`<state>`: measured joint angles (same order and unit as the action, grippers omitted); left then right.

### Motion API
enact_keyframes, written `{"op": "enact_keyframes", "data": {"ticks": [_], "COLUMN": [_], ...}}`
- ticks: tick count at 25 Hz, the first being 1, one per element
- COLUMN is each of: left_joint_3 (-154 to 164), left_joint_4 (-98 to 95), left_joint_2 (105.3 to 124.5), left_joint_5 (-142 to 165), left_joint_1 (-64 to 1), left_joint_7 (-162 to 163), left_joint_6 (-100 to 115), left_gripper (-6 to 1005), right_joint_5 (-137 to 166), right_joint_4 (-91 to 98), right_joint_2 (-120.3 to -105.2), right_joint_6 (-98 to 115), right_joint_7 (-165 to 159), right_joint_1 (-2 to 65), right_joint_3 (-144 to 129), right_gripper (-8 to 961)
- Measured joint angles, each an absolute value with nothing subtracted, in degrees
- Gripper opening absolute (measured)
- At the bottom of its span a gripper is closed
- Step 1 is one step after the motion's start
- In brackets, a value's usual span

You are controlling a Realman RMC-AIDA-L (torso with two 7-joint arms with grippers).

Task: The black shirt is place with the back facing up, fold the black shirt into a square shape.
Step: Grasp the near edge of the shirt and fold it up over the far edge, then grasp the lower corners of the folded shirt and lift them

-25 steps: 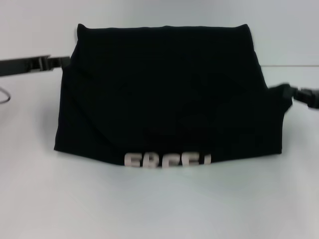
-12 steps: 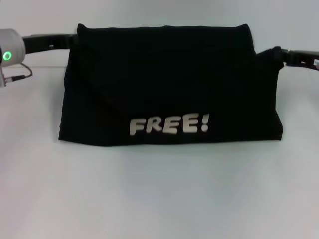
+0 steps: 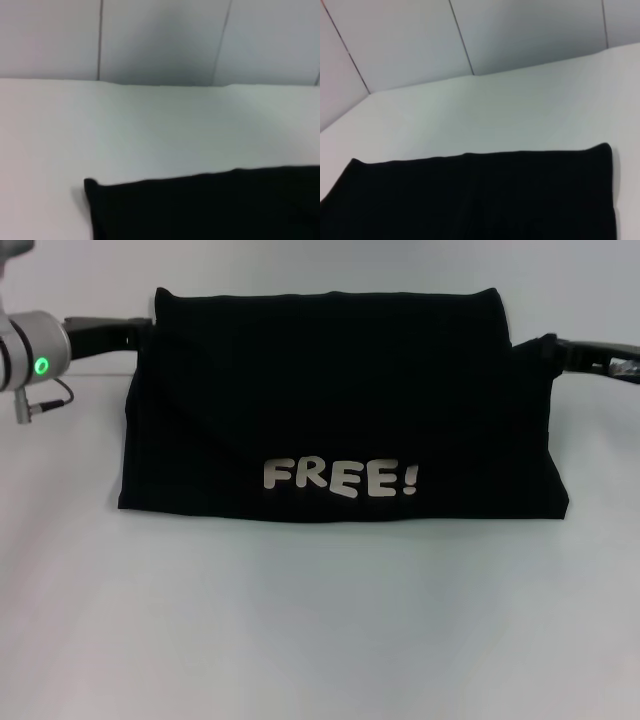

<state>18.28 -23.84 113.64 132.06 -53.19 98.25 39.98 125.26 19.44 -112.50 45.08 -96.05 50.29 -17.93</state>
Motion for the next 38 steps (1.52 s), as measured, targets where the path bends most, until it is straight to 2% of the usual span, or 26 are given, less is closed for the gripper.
{"op": "enact_keyframes", "data": {"ticks": [5, 9, 10, 20, 25, 28, 33, 38], "left_joint_3": [18.3, 18.6, 19.2, 19.1, 19.3, 19.4, 19.5, 19.5], "left_joint_4": [-23.2, -23.1, -22.9, -23.0, -24.9, -30.2, -39.1, -41.7], "left_joint_2": [116.4, 117.03, 117.06, 117.11, 117.42, 118.43, 120.14, 119.85], "left_joint_5": [132.1, 132.1, 132.1, 132.1, 132.1, 131.9, 125.3, 122.2], "left_joint_1": [-53.2, -53.3, -53.3, -52.1, -50.4, -47.8, -41.8, -37.4], "left_joint_7": [94.3, 91.9, 91.5, 93.0, 96.5, 101.3, 105.2, 104.9], "left_joint_6": [33.4, 32.5, 32.1, 25.8, 28.5, 37.4, 57.2, 66.8], "left_gripper": [75, 139, 155, 588, 635, 663, 688, 683], "right_joint_5": [125.2, 125.2, 125.2, 122.7, 119.4, 119.0, 117.2, 116.4], "right_joint_4": [19.3, 19.5, 19.9, 20.6, 21.8, 23.6, 25.7, 26.6], "right_joint_2": [-113.92, -114.46, -114.66, -115.16, -114.98, -115.05, -114.36, -113.71], "right_joint_6": [42.8, 42.7, 42.6, 39.5, 42.6, 48.5, 60.4, 67.1], "right_joint_7": [-95.9, -95.9, -96.0, -97.2, -97.0, -97.3, -97.4, -97.5], "right_joint_1": [50.3, 49.9, 49.8, 48.5, 46.4, 44.5, 40.6, 37.3], "right_joint_3": [-18.1, -18.6, -18.6, -18.0, -18.2, -18.1, -18.0, -17.9], "right_gripper": [79, 80, 119, 490, 633, 714, 711, 707]}}
